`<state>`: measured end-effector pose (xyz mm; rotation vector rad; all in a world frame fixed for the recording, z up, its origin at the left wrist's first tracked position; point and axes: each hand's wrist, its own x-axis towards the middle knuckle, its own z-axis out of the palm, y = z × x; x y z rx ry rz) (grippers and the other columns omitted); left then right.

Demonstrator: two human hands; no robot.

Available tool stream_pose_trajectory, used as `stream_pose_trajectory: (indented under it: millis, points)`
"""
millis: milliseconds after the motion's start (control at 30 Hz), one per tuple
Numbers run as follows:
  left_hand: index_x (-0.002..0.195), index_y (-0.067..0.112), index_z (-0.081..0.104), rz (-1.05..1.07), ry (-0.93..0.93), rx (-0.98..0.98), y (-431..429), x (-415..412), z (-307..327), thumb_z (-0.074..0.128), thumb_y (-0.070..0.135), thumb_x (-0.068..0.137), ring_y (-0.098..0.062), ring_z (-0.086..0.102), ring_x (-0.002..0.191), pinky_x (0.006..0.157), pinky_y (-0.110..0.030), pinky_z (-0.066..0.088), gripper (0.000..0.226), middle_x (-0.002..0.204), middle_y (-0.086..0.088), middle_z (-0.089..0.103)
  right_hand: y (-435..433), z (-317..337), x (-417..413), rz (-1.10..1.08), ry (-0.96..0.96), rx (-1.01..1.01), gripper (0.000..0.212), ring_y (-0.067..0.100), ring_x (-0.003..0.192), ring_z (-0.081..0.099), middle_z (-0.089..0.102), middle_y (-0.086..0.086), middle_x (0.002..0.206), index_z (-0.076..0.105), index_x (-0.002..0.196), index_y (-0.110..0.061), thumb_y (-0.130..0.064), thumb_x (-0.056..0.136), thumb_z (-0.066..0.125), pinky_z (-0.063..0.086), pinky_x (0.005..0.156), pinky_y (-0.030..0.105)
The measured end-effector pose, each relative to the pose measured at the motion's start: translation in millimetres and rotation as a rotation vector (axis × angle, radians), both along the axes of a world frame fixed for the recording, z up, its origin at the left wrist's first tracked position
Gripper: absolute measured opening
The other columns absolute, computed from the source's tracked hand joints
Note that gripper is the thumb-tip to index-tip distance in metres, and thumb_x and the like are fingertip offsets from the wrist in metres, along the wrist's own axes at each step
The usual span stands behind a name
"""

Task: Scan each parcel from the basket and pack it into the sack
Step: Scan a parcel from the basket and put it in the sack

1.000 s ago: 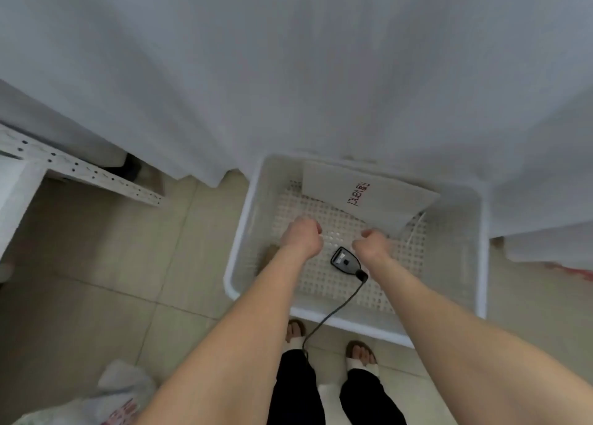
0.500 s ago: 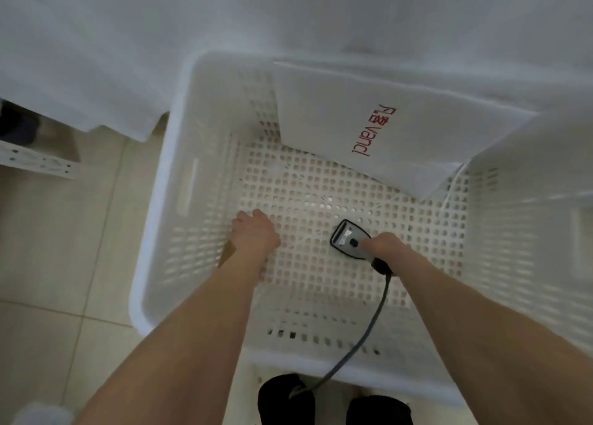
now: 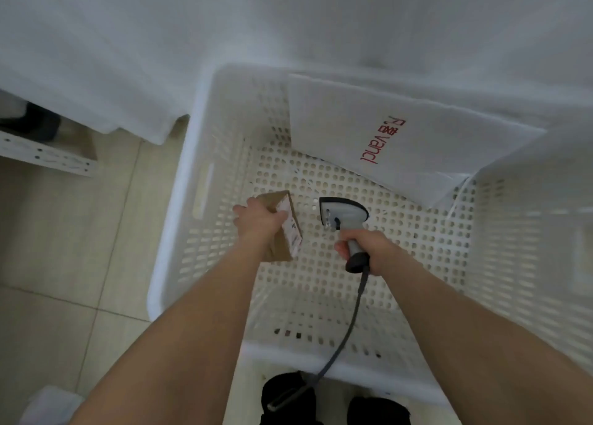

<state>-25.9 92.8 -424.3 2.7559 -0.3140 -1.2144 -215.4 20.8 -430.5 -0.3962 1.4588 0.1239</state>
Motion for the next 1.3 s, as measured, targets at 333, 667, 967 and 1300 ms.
stream_pose_trajectory:
  millis: [333,667,967,1300]
  points:
    - [0.14,0.02,0.039,0.539,0.142,-0.379,-7,7,244,0.061,0.014,0.073,-0.03,0.055,0.099,0.078,-0.038,0.055,0.07,0.134,-0.011,0.036,-8,220,11,-0.095,-0.067,-0.277,0.016,0.016,0.052,0.049,0.056,0.009,0.065,0.056,0.087,-0.005,0.004,0.083,0.069,0.046,0.046,0.026]
    - [0.125,0.009,0.049,0.768,0.386,-0.64,26,-28,472,0.059,0.011,0.074,-0.025,0.061,0.101,0.075,-0.044,0.057,0.052,0.12,-0.015,0.06,9,435,25,-0.165,-0.193,-0.249,0.027,0.019,0.049,0.047,0.053,0.004,0.055,0.056,0.101,-0.006,-0.026,0.089,0.071,0.041,0.049,0.028]
    - [0.102,0.018,0.059,0.771,0.567,-0.76,67,-36,579,0.058,0.012,0.079,-0.021,0.059,0.096,0.088,-0.055,0.051,0.023,0.098,-0.007,0.06,37,553,46,-0.258,-0.345,-0.327,0.051,0.013,0.062,0.059,0.067,0.0,0.089,0.057,0.12,-0.019,-0.035,0.078,0.081,0.044,0.05,0.027]
    - [0.124,0.017,0.052,0.744,0.398,-0.695,166,-3,654,0.065,0.028,0.084,-0.02,0.06,0.094,0.091,-0.058,0.046,0.043,0.105,-0.006,0.064,107,608,60,0.073,-0.402,-0.518,0.031,0.013,0.053,0.05,0.067,0.011,0.089,0.058,0.108,-0.01,-0.001,0.081,0.071,0.042,0.047,0.024]
